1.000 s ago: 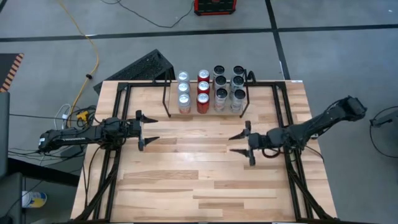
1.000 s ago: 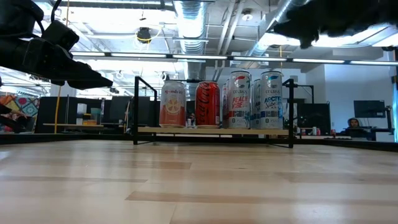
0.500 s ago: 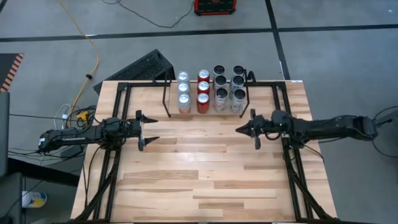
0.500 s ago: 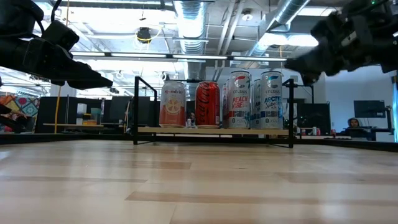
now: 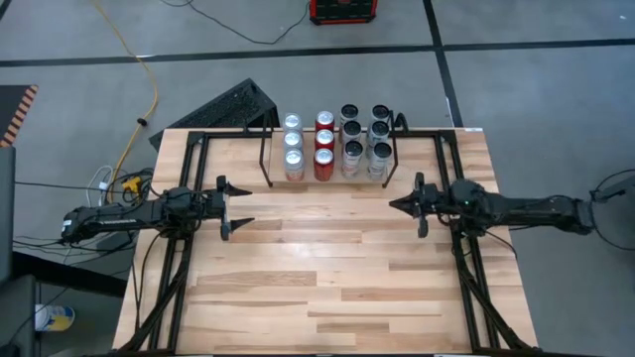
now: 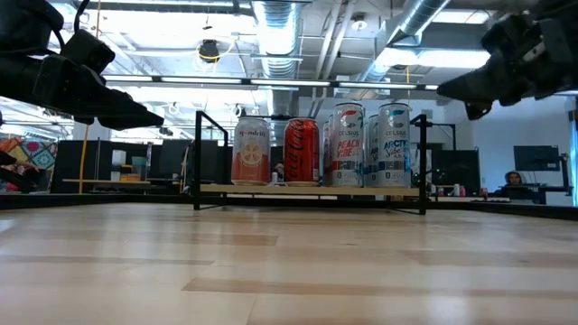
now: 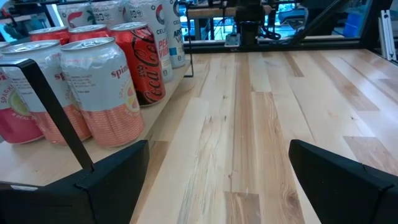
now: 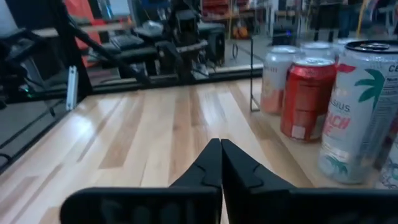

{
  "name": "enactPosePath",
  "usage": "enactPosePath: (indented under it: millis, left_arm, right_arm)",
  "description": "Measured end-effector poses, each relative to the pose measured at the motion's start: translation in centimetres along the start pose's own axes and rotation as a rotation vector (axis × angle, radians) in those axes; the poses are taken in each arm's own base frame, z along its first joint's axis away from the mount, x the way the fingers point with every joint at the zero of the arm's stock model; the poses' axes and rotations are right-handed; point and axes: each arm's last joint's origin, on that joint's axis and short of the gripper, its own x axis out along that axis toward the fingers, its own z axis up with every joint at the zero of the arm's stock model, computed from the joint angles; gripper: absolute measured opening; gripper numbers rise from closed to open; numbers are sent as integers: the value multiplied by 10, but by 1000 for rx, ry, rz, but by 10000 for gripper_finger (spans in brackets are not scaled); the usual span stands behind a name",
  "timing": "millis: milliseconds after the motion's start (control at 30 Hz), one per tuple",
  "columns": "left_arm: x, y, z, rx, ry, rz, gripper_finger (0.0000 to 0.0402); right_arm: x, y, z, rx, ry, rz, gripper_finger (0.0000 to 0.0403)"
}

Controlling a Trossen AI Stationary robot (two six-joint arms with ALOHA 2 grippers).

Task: Place canned beverage on shelf
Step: Return to Home Position

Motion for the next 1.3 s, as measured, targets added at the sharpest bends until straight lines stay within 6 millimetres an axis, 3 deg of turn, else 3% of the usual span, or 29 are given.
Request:
enactPosePath:
  millis: [167, 533, 1300]
  left_arm:
    - [0, 0, 0, 0, 0, 0, 373]
    - [0, 0, 0, 0, 0, 0, 373]
    - [0, 0, 0, 0, 0, 0, 373]
  right_arm:
    - [-5, -1, -26, 15, -58, 11, 16]
    - [-13, -1, -28, 53, -65, 13, 42]
    - [-13, -1, -32, 52, -26, 8, 47]
